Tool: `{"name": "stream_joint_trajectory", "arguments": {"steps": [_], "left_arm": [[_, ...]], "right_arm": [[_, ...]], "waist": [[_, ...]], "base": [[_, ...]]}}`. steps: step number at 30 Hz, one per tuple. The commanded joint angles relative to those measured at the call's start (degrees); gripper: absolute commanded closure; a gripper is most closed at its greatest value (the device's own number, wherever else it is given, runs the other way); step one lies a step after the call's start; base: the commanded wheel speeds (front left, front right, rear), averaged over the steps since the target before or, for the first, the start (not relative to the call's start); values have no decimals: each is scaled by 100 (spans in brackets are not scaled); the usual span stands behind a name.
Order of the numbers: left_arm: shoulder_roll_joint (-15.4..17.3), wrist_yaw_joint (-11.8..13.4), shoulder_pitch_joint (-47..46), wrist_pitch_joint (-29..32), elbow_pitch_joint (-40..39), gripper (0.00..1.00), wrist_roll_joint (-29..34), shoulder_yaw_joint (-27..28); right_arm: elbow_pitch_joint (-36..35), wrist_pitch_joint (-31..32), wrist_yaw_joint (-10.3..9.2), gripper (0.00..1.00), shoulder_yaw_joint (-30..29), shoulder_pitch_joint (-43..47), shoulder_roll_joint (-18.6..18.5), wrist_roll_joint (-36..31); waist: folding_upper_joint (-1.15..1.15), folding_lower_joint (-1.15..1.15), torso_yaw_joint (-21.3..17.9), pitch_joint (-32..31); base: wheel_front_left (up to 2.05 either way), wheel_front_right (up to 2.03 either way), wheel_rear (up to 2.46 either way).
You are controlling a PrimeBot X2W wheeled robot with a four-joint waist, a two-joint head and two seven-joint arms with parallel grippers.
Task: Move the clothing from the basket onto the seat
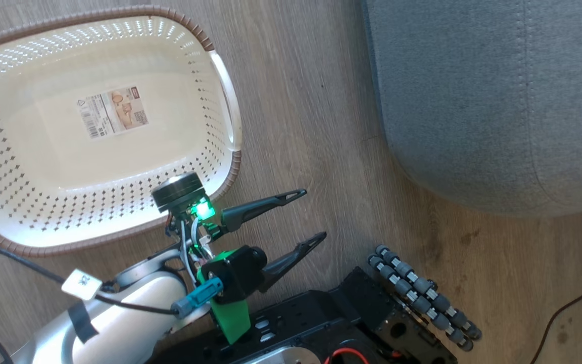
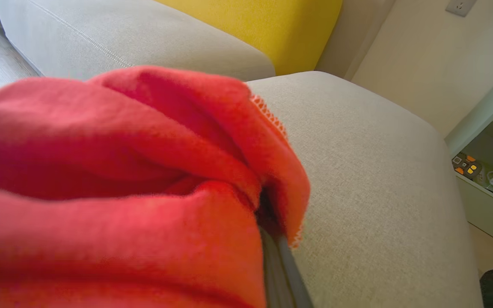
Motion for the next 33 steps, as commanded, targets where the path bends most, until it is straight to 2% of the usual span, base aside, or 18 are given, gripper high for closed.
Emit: {"name": "stream_joint_trajectory", "arguments": {"steps": [1, 2, 3, 4, 8, 15, 27, 33], "left_arm": [[65, -8, 133, -29, -133, 0, 31, 107], [67, -8, 128, -29, -127, 0, 33, 92], [63, -8, 121, -29, -123, 0, 31, 82], [52, -8, 111, -29, -122, 0, 28, 76], [-10, -8, 92, -29, -104, 0, 16, 58], [-186, -8, 106, -29, -47, 0, -36, -220], [-824, -8, 282, -29, 146, 0, -272, -115], [-1212, -8, 460, -29, 170, 0, -454, 181]], "right_arm": [[-6, 6, -2, 100, 14, -73, -222, -85], [61, -19, -2, 99, -8, -73, -235, -99], [95, -43, -2, 56, -45, -63, -252, -126], [117, -67, -2, 0, -77, -54, -266, -159], [369, -97, -2, 0, -8, -90, -305, -234], [642, 107, -2, 0, 565, 0, -510, -500], [1123, 940, -2, 0, 1521, 92, -844, -606], [1464, 959, -2, 0, 2161, -64, -1258, -594]], "waist": [[0, 0, -22, -44], [0, 0, -26, -63], [0, 0, -30, -85], [0, 0, -31, -110], [0, 0, -50, -263], [0, 0, -104, -786], [0, 0, -72, -1926], [0, 0, 47, -2484]], "base": [[0, 0, 0], [0, 0, 0], [0, 0, 0], [0, 0, 0], [0, 0, 0], [0, 0, 0], [0, 0, 0], [0, 0, 0]]}}
